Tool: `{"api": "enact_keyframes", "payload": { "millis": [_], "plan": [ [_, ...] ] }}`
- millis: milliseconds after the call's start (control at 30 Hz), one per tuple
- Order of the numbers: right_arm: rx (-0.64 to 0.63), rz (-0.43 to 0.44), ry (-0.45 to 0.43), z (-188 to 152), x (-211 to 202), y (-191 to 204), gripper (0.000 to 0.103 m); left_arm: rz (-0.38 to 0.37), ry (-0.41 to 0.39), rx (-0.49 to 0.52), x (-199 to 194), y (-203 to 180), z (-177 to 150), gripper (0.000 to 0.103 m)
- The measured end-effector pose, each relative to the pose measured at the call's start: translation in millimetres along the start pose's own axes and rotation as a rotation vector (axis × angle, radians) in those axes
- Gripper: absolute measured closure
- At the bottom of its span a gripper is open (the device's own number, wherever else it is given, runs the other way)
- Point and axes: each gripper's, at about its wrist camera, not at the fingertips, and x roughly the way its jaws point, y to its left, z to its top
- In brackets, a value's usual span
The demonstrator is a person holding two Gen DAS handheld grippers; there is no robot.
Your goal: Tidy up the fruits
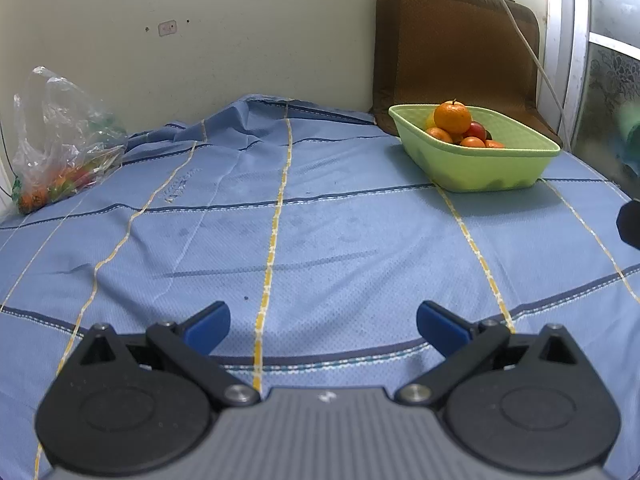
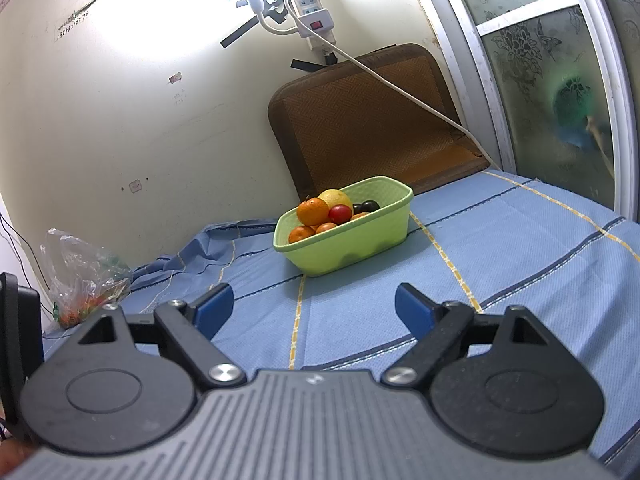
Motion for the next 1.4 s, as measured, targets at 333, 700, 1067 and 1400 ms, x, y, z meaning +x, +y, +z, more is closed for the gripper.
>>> {"api": "enact_keyframes", "payload": {
  "millis": [333,700,1067,1400],
  "plan": [
    [0.008,-0.001,0.006,0,0,-1,0.013,0.0,0.005,0.018,3,-2,-2,0.0],
    [0.013,-0.002,0.005,-2,-1,-2,0.013,-0.009,0.006,0.04,2,-6,-3,0.0],
    [0.018,-0.003,0.001,-1,-1,-4,0.013,-0.017,0.007,0.056,1,-9,-4,0.0],
    [0.018,-0.001,0.0,-2,-1,-5,0.013,0.048,-0.064,0.06,-7,-11,-3,0.0]
  ]
}}
